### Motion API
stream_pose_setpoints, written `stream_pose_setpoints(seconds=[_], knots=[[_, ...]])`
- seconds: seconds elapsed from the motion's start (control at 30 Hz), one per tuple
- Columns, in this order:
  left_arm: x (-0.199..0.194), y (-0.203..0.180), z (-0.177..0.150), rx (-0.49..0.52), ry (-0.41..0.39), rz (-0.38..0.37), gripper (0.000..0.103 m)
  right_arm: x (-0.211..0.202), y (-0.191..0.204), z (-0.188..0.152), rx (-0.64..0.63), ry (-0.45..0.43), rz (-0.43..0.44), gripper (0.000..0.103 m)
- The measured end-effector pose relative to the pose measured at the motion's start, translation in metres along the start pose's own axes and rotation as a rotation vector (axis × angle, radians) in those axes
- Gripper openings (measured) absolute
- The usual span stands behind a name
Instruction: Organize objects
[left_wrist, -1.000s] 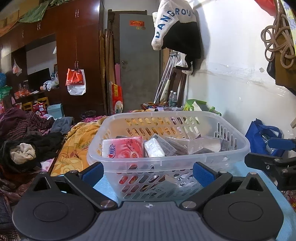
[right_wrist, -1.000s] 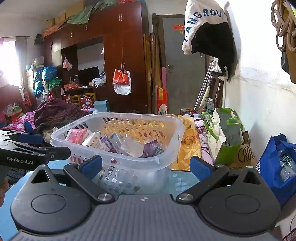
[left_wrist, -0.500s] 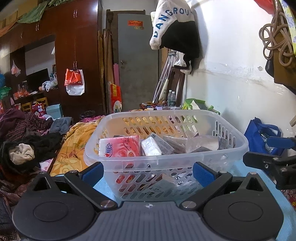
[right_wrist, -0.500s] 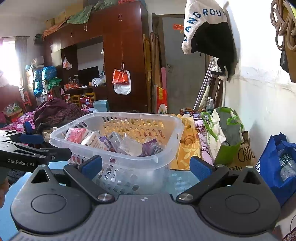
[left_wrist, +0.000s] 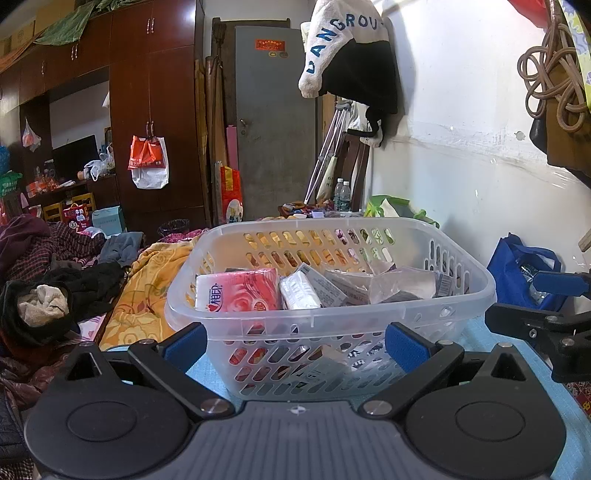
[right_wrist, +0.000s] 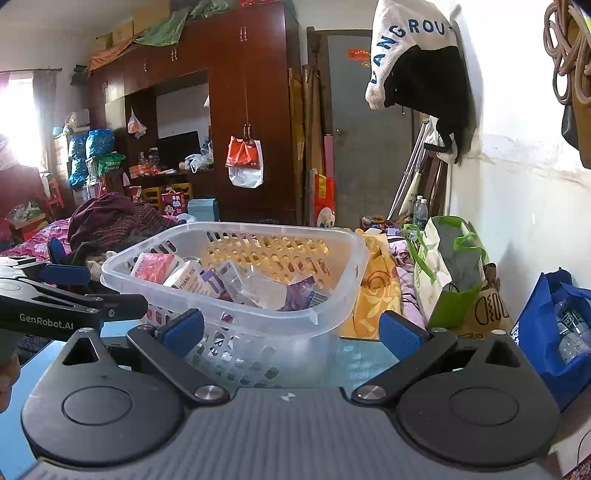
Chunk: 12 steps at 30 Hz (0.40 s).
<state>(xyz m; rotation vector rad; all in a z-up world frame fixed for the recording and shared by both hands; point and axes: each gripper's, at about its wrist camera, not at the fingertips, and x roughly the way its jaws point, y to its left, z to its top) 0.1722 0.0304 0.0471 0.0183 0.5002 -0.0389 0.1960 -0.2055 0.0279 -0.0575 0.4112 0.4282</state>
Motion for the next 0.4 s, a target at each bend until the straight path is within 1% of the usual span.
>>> stream_pose_setpoints(seconds=[0.27,0.4], knots=[[-0.0009,-0.0007,-0.0014,0.000,-0.004,-0.008,0.103,-0.0004,-0.0004,0.0001,0.001,0.001,0.000,0.103],[-0.0034,-0.0012,-0.0022,-0.002,-0.026,0.011,0.103,-0.0004,-0.0011,-0.0004,-0.004,0.003,-0.001,0.103]])
